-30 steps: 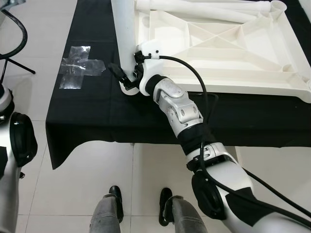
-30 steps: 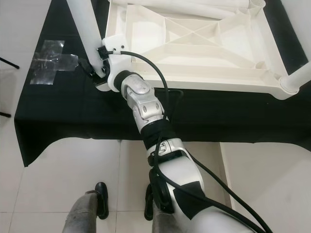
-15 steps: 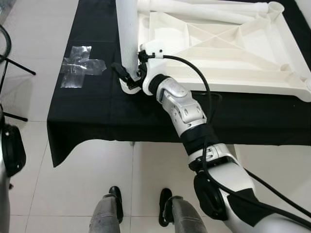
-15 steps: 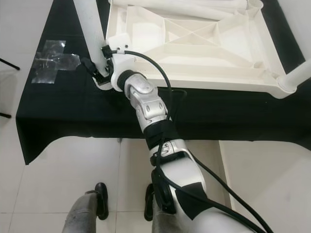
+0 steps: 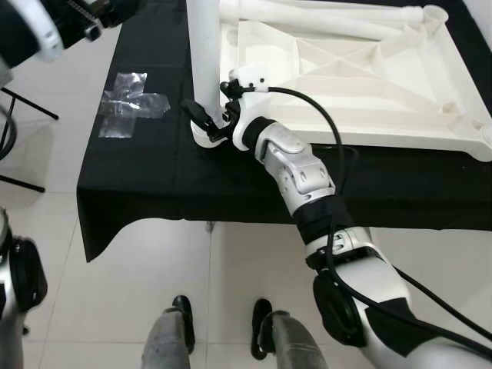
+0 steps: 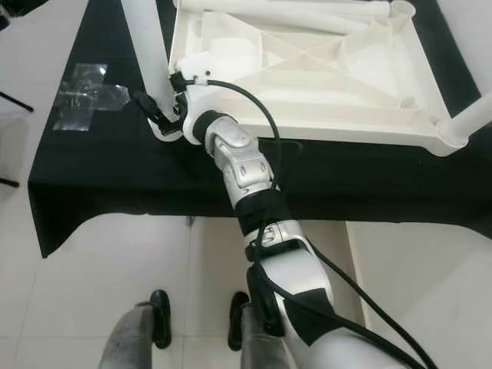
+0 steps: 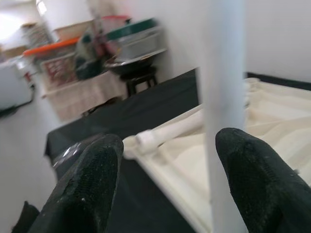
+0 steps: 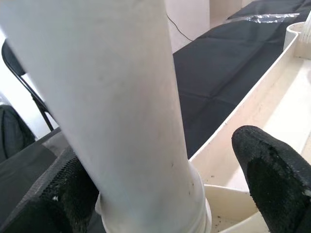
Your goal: Building children table
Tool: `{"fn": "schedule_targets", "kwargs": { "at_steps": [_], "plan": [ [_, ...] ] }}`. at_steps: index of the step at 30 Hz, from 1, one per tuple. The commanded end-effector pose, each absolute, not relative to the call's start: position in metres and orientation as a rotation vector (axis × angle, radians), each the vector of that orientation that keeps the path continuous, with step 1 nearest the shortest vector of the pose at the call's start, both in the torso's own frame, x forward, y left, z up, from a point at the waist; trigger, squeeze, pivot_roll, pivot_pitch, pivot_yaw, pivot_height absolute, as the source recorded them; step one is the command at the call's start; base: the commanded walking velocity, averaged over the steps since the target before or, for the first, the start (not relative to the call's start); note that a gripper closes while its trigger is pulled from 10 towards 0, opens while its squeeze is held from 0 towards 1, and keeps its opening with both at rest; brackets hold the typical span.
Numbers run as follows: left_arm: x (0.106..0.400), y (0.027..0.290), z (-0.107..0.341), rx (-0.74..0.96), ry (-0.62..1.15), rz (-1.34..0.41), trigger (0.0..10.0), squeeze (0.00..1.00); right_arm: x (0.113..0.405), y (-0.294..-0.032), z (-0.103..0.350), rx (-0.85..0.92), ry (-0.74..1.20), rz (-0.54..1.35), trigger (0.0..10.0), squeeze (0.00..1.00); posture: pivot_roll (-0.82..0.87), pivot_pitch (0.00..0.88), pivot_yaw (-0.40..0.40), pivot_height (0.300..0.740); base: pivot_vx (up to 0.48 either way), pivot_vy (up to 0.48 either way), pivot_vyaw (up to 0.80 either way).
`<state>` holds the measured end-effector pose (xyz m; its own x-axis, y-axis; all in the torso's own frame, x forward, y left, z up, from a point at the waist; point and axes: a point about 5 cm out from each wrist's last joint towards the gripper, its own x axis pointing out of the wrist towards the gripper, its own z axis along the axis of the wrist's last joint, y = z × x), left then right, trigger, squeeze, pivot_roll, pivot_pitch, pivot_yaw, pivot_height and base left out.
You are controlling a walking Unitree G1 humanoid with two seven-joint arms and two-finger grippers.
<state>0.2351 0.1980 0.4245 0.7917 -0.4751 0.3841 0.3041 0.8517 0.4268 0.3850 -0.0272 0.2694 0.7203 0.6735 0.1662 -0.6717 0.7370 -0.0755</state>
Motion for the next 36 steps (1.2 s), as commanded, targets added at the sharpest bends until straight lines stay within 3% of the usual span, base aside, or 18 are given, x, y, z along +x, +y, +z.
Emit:
{"fn": "schedule_targets", "kwargs": {
  "at_steps": [1, 5, 10, 16, 24, 32, 33, 36],
  "plan": [
    [0.228, 0.205, 0.414, 0.348, -0.478, -0.385, 10.0, 0.00, 0.382, -0.028, 0.262, -0.011, -0.172, 0.796, 10.0, 0.00, 0.16, 0.301, -0.091, 0.740, 0.000, 0.000, 0.00],
    [0.224, 0.214, 0.389, 0.299, -0.404, -0.373, 10.0, 0.00, 0.381, -0.029, 0.264, -0.011, -0.193, 0.864, 10.0, 0.00, 0.17, 0.306, -0.093, 0.740, 0.000, 0.000, 0.00],
    [0.215, 0.201, 0.336, 0.240, -0.292, -0.457, 10.0, 0.00, 0.384, -0.030, 0.272, -0.027, -0.244, 0.946, 10.0, 0.00, 0.18, 0.317, -0.102, 0.740, 0.000, 0.000, 0.00],
    [0.215, 0.198, 0.279, 0.338, -0.074, -0.396, 10.0, 0.00, 0.385, -0.025, 0.283, -0.037, -0.280, 1.032, 10.0, 0.00, 0.19, 0.352, -0.111, 0.740, 0.000, 0.000, 0.00],
    [0.209, 0.196, 0.257, 0.281, -0.062, -0.344, 10.0, 0.00, 0.385, -0.020, 0.286, -0.063, -0.282, 1.090, 10.0, 0.00, 0.20, 0.387, -0.118, 0.740, 0.000, 0.000, 0.00],
    [0.199, 0.176, 0.238, 0.188, -0.076, -0.365, 10.0, 0.00, 0.384, -0.014, 0.289, -0.091, -0.300, 1.159, 10.0, 0.00, 0.22, 0.412, -0.117, 0.740, 0.000, 0.000, 0.00],
    [0.198, 0.175, 0.239, 0.186, -0.085, -0.366, 10.0, 0.00, 0.385, -0.014, 0.288, -0.119, -0.294, 1.166, 0.0, 0.00, 0.23, 0.420, -0.123, 0.740, 0.000, 0.000, 0.00],
    [0.197, 0.174, 0.241, 0.187, -0.096, -0.359, 10.0, 0.00, 0.385, -0.015, 0.288, -0.137, -0.287, 1.167, 0.0, 0.00, 0.24, 0.425, -0.126, 0.740, 0.000, 0.000, 0.00]
  ]
}}
